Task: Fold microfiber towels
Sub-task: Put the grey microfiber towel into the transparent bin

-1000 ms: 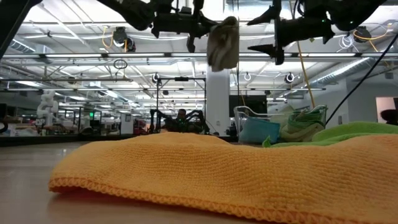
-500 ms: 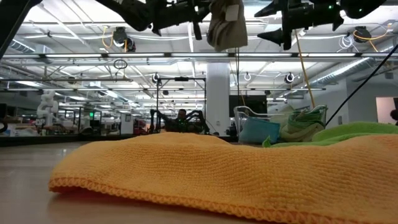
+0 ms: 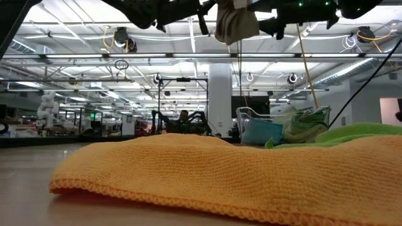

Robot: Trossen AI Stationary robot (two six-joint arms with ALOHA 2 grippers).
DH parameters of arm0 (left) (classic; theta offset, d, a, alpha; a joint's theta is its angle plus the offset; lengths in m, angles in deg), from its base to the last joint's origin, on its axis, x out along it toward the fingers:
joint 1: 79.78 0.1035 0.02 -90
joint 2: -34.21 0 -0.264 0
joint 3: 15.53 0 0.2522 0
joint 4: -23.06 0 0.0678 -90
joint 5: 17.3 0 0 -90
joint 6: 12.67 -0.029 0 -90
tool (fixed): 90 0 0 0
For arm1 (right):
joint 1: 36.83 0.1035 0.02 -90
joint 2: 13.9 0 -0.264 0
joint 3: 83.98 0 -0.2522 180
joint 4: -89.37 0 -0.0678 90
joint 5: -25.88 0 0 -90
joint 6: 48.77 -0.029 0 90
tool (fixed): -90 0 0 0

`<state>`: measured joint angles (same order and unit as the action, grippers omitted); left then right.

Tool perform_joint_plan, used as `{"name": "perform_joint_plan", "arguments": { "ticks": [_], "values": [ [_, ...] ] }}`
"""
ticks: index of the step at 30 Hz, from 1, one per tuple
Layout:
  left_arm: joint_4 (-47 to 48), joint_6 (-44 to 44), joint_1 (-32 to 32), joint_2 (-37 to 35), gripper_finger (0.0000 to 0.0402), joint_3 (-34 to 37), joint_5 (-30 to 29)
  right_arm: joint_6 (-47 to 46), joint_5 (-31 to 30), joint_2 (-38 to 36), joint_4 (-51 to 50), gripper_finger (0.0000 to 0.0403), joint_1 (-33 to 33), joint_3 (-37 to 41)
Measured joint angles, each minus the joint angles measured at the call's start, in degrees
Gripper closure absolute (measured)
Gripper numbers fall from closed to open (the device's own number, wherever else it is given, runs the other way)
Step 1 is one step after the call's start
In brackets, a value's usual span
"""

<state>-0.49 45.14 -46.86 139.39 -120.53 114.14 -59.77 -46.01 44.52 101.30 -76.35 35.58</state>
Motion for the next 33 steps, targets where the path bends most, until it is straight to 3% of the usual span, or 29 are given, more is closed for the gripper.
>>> {"name": "perform_joint_plan", "arguments": {
  "ticks": [3,15,20,25,29,33],
  "values": [
    [0.1,0.9,-0.1,0.0,0.0388,0.0,-1.6,-2.9,-0.7,1.5,4.1,0.0056,1.5,0.0],
    [-0.4,6.3,-1.2,0.0,0.0387,0.0,-6.8,-2.9,-9.1,11.8,4.4,0.0046,6.0,-6.0],
    [-0.4,6.2,-2.0,0.0,0.0382,0.0,-7.6,-7.5,-7.9,18.0,9.4,0.0058,6.0,-9.4],
    [-0.7,6.8,-1.9,0.0,0.0389,0.0,-7.7,-11.9,-7.6,20.2,10.8,0.0125,5.9,-11.2],
    [-3.5,7.3,-0.5,0.0,0.0381,0.0,-6.1,-16.3,-7.0,19.7,10.1,0.0218,5.4,-11.2],
    [-3.6,6.8,1.5,0.0,0.0385,0.0,-0.1,-21.8,-1.5,18.0,8.8,0.0324,3.5,-11.2]
  ]
}}
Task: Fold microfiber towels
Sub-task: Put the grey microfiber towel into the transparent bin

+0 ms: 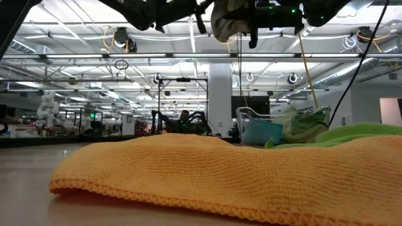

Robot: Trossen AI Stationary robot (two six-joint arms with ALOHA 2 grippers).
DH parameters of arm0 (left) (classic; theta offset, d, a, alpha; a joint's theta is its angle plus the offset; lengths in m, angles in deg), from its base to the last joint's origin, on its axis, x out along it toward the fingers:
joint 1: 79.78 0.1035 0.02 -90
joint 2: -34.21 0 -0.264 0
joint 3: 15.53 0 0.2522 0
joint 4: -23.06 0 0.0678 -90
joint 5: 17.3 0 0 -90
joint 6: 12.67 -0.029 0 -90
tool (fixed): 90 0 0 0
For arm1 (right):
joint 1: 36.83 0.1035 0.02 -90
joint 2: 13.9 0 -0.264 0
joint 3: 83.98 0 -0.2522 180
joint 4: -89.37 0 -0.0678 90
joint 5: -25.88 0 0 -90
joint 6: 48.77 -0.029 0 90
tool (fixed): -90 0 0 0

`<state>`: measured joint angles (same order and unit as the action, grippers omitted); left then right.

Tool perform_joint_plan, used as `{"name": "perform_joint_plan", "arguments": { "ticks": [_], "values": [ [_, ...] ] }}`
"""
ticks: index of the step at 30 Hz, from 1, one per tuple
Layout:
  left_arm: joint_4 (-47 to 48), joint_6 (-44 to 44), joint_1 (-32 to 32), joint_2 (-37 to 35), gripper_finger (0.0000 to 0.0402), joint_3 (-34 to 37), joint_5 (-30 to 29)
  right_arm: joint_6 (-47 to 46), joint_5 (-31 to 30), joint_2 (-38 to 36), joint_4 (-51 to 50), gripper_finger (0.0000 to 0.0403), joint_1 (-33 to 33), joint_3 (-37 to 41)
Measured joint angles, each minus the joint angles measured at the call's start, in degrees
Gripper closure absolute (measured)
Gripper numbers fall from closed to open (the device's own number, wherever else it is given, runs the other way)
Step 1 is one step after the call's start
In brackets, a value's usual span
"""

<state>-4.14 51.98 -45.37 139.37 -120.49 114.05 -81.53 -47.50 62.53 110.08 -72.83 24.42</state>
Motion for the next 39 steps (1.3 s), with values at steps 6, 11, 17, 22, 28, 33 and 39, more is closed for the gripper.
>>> {"name": "perform_joint_plan", "arguments": {
  "ticks": [6,11,17,22,28,33,39],
  "values": [
    [5.1,-6.5,1.0,0.0,0.0379,0.0,5.5,-13.2,5.4,-0.9,-0.7,0.0381,-3.4,0.0],
    [10.2,-15.7,-0.6,0.0,0.0374,0.0,4.6,-20.3,8.1,-0.9,-0.9,0.0376,-5.5,0.0],
    [18.9,-24.0,-1.6,0.0,0.0377,0.0,1.4,-25.6,16.0,-0.9,0.5,0.0388,-7.8,0.0],
    [18.9,-24.0,-0.5,0.0,0.0377,0.0,-2.1,-30.2,19.3,-0.9,0.8,0.0344,-9.7,0.0],
    [17.4,-22.1,0.5,0.0,0.0376,0.0,-4.2,-33.5,22.5,-0.9,0.9,0.0289,-11.8,0.0],
    [17.3,-22.1,-0.3,0.0,0.0376,0.0,-7.4,-34.6,23.9,-0.9,1.4,0.0247,-12.0,0.0],
    [17.5,-23.0,-2.0,0.0,0.0376,0.0,-12.2,-37.7,22.6,-0.9,3.2,0.0169,-12.1,0.0]
  ]
}}
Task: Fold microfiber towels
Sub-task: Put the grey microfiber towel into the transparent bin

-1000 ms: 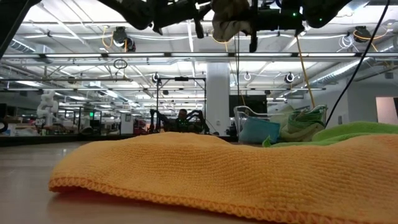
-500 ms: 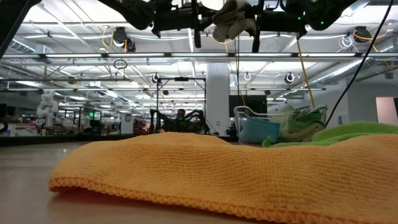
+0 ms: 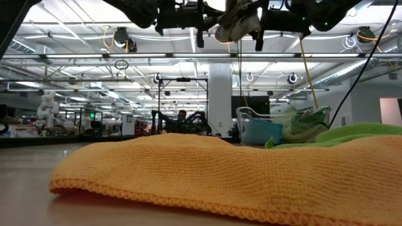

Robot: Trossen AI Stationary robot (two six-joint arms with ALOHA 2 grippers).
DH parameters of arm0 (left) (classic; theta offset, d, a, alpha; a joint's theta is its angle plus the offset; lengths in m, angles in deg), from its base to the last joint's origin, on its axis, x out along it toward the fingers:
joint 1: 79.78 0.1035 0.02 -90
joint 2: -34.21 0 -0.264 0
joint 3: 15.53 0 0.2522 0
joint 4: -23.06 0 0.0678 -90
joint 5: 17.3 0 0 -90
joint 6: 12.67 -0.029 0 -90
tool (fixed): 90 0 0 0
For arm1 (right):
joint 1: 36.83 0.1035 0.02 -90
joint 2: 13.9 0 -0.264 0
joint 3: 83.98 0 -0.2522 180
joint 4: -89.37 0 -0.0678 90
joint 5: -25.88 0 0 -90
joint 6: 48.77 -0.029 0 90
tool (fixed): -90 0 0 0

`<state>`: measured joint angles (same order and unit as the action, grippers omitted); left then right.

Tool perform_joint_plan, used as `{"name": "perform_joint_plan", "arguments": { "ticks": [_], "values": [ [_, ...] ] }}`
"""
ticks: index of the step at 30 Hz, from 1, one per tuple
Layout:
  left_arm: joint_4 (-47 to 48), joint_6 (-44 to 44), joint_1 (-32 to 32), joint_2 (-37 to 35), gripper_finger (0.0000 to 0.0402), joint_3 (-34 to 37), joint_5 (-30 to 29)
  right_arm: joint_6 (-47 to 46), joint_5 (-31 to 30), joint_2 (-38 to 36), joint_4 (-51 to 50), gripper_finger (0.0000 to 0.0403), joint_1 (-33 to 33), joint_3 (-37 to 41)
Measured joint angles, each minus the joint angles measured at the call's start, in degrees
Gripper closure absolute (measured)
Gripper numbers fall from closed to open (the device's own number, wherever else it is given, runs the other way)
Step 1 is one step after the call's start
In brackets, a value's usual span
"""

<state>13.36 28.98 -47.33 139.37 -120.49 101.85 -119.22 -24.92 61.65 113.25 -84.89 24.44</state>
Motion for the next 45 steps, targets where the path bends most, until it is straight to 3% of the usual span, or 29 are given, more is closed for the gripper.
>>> {"name": "perform_joint_plan", "arguments": {
  "ticks": [4,9,20,33,45],
  "values": [
    [-0.5,0.1,-0.3,0.0,0.0376,0.0,-4.2,-3.1,0.5,0.0,1.6,0.0132,-0.4,0.0],
    [-0.7,1.2,0.8,0.0,0.0376,0.0,-5.9,-5.5,1.6,0.0,2.1,0.0116,-0.4,0.0],
    [-0.7,3.1,-0.6,0.0,0.0376,0.0,-9.8,-8.4,-1.0,0.0,3.7,0.0116,-0.4,0.0],
    [2.5,-8.6,-5.2,0.0,0.0376,0.0,-19.8,-7.6,-1.5,0.0,4.1,0.0116,-0.2,0.0],
    [2.8,-11.4,-5.1,0.0,0.0376,0.0,-26.2,-10.8,-0.1,0.0,4.1,0.0117,-0.2,0.0]
  ]
}}
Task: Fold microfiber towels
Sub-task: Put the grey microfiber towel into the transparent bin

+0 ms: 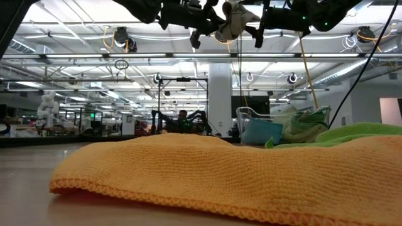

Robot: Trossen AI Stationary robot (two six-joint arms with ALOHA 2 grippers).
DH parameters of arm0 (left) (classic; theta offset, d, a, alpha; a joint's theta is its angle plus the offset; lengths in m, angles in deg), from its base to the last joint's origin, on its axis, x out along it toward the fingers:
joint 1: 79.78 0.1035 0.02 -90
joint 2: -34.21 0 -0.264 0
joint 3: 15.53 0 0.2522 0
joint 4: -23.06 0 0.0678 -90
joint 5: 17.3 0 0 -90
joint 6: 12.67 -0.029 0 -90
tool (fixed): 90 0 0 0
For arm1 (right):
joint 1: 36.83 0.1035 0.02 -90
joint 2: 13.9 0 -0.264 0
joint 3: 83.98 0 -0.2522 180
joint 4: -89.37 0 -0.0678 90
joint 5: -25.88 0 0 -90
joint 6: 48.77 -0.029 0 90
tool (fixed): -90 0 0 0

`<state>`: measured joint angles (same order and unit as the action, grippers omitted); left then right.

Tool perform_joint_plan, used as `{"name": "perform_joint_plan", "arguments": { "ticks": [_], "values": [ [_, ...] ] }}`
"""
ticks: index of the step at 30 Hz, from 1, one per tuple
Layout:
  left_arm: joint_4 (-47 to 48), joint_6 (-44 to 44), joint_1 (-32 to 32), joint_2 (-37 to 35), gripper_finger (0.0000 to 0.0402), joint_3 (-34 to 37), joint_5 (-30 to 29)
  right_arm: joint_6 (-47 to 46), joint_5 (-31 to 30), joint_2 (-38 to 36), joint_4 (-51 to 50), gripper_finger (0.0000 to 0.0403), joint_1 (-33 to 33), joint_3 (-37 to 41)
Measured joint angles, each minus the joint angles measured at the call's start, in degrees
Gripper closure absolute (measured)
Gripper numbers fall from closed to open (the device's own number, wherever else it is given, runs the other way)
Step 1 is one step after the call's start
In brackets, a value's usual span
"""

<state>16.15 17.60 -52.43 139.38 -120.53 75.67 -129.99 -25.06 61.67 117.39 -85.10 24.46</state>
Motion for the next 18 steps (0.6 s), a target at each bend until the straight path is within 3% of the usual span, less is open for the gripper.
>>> {"name": "perform_joint_plan", "arguments": {
  "ticks": [18],
  "values": [
    [1.5,-15.8,-3.4,0.0,0.0375,0.0,-4.0,0.3,-4.7,1.2,-0.9,0.0117,2.2,0.0]
  ]
}}
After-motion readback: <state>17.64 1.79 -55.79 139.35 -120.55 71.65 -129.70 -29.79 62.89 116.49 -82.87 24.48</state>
